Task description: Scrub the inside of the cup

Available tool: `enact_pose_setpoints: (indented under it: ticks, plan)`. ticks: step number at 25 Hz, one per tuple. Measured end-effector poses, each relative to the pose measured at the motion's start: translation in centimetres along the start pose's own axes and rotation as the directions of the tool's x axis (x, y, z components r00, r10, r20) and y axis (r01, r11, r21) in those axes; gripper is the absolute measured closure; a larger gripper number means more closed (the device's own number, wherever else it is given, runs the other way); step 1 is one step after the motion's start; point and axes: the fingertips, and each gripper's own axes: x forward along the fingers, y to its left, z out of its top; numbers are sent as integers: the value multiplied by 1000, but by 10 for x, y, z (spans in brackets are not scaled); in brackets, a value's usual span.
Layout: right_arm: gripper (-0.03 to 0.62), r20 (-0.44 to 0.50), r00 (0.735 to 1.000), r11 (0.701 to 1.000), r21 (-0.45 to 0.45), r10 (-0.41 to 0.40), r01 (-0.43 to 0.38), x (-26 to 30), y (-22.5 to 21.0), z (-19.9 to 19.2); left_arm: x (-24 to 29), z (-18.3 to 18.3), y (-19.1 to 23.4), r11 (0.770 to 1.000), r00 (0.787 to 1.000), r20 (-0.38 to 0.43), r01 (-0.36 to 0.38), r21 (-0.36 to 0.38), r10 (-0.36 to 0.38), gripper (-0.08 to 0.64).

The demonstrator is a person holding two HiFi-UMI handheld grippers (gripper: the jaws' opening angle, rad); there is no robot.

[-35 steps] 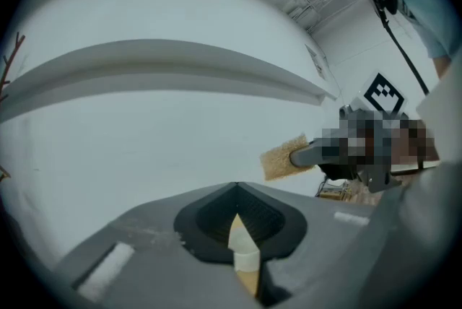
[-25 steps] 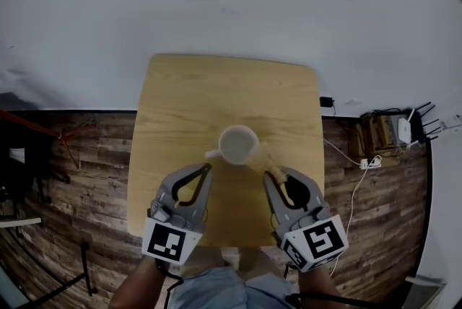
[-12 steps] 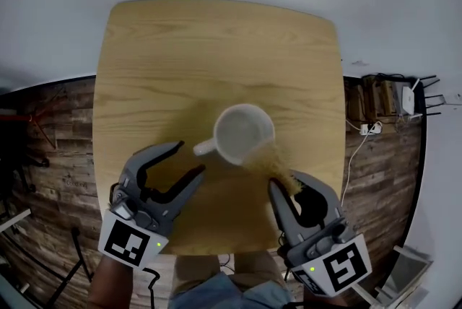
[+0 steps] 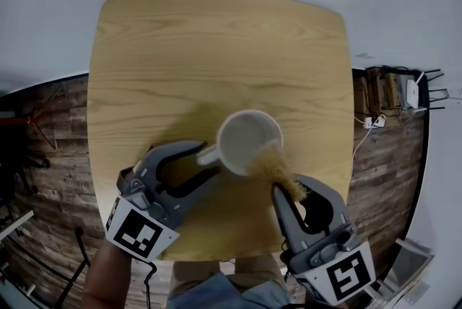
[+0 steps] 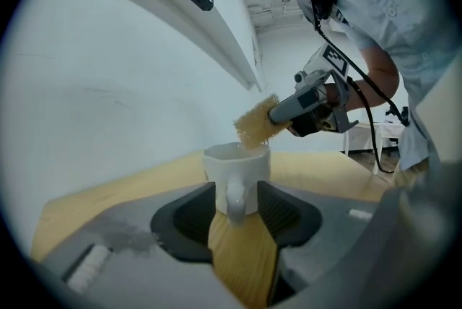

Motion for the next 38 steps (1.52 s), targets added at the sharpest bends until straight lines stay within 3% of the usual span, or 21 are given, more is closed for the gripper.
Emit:
enact_pose_setpoints:
  ticks: [7,10,11,18,21,25,29,33,38]
  plan:
    - [525,8,1000,999,-21,-25,25,-3,-4,3,10,-10,-5,1000,997,-76,1,-17,-3,371]
    - [525,12,999,999,-14,-33,33,-4,-7,4,11,-13,-4,1000,996,-90,-8,-11,7,411]
    - [525,13,999,999,-9,-36,36,-5,-7,4,11,-14,-3,1000,995,-96,-12,-16,10,460]
    - [525,23,998,998,7,-64,64,-12,-14,6,14,-17,-1,999,980,-195,29,-31,-34,488]
    - [525,20,996,996,4,-88,88,-18,-19,6,15,-20,-1,997,958,-278,80,2,-76,488]
    - [525,-5,996,996,-14,-93,93,-27,-22,12,19,-14,-1,986,903,-409,162,46,-130,488]
    - [525,-4,996,995,-41,-92,92,-36,-30,28,28,-6,1,972,859,-491,215,92,-144,488]
    - [526,-30,999,995,-90,-45,42,-40,-35,36,30,-1,-4,971,841,-522,222,92,-143,488]
    - [526,-94,994,989,-127,64,-76,-29,-38,27,30,4,-5,974,824,-555,205,97,-118,488]
